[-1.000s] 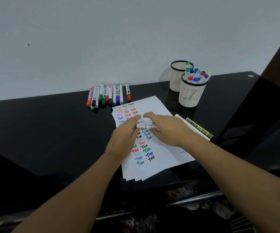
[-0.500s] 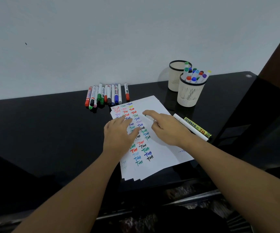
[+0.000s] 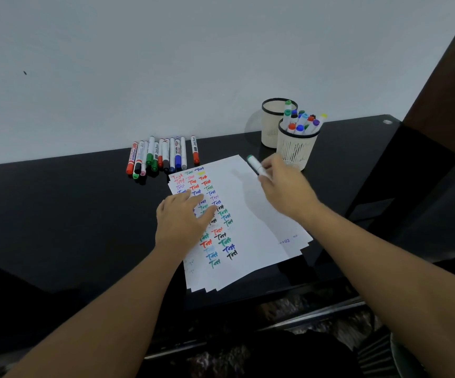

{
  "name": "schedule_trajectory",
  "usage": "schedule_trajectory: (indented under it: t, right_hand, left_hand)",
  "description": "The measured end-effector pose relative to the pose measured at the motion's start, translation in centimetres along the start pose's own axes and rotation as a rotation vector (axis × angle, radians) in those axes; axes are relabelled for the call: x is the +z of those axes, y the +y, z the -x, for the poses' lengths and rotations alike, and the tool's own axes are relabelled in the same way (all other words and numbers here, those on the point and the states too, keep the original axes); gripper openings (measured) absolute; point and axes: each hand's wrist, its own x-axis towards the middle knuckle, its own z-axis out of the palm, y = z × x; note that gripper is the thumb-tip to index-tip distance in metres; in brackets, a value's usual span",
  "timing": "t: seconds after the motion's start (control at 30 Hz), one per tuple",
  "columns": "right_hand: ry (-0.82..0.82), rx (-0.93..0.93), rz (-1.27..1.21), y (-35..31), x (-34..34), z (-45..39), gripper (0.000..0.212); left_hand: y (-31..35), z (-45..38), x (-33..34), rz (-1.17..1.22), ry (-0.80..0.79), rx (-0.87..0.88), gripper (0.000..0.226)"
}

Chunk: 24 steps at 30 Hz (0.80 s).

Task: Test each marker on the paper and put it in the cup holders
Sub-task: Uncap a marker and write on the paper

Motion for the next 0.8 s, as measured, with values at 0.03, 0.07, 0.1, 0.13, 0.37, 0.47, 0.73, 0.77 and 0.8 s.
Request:
schedule_trajectory:
  t: [0.03,0.07,0.1,0.13,0.37,0.47,0.73,0.77,0.8]
  right_hand:
    - [0.036,0.023,0.022,0.8,-0.7,-0.2,0.021]
    - [0.058,0.044,0.05,1.6,-1.4,-0.3,0.02]
    - [0.071,0.069,0.085,2.5,-2.1,-0.4,0.02]
    - [0.077,0.101,0.12,3.5,-2.6,-0.2,0.021]
    - [-0.085,0.309,0.142,7.1,-3.0,1.2,0.022]
    - [-0.116,0.294,0.145,7.0,-2.7,1.0,0.024]
    - [0.027,0.196,0.158,6.7,-1.8,0.4,0.028]
    - [0.048,0.153,0.162,6.2,-1.6,0.2,0.028]
    - [0.06,0.109,0.161,5.6,-1.4,0.1,0.027]
  left_hand:
    - [0.0,0.0,0.0,-0.004,-0.004,-0.001,0.062]
    - [0.0,-0.1,0.0,-0.011,-0.006,-0.002,0.063]
    - [0.0,-0.1,0.0,-0.015,-0.007,-0.003,0.063]
    - [0.0,-0.1,0.0,-0.017,-0.007,-0.004,0.063]
    - [-0.1,-0.2,0.1,0.003,-0.006,-0.014,0.061]
    - [0.0,-0.3,0.1,0.016,-0.013,-0.023,0.061]
    - [-0.9,-1.8,-1.2,0.204,-0.123,-0.069,0.059]
    - [-1.3,-2.2,-1.6,0.226,-0.127,-0.06,0.06]
    - [-1.8,-2.4,-2.0,0.23,-0.133,-0.056,0.061]
